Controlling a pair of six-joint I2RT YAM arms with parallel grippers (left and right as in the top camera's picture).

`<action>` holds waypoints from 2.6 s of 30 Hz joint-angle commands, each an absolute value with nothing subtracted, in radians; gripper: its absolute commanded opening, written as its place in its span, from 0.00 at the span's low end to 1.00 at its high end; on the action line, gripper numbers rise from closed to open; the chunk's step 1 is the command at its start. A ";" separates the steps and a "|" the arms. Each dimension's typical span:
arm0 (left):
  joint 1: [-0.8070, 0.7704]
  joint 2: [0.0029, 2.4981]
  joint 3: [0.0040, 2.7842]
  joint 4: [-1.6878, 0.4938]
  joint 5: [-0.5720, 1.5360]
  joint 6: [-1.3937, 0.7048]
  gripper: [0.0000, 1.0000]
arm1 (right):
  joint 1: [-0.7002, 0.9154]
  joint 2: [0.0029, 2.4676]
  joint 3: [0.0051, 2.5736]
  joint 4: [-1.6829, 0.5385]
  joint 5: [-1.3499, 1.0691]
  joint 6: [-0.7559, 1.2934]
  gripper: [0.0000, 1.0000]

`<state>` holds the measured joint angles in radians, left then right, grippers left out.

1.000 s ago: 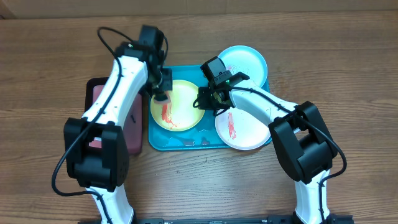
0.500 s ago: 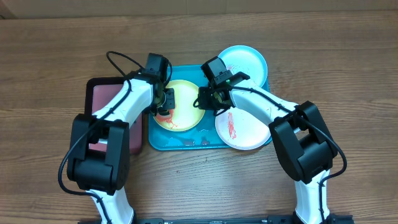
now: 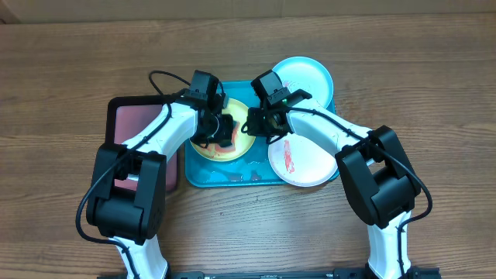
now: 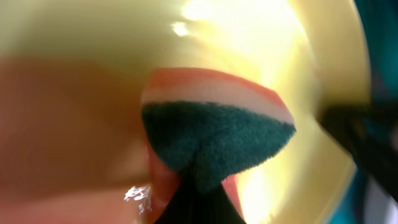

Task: Clean dirty plates on tray and stack at the side
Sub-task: 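Carry the sponge with the left gripper onto the yellow plate, then scrub the yellow plate with the sponge while right gripper holds it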

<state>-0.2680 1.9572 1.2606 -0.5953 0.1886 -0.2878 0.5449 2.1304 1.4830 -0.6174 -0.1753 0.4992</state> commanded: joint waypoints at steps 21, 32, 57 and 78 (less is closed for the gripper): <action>-0.276 1.975 1.261 -0.862 0.394 0.004 0.04 | 0.545 2.146 1.492 -0.716 -0.271 0.536 0.04; -0.275 1.975 1.261 -0.594 0.387 -0.216 0.04 | 0.550 2.146 1.492 -0.720 -0.316 0.536 0.04; -0.276 1.975 1.261 -0.928 0.280 -0.088 0.04 | 0.548 2.146 1.492 -0.717 -0.316 0.536 0.04; -0.279 1.975 1.359 -0.782 -0.319 -0.324 0.04 | 0.550 2.146 1.492 -0.719 -0.316 0.536 0.04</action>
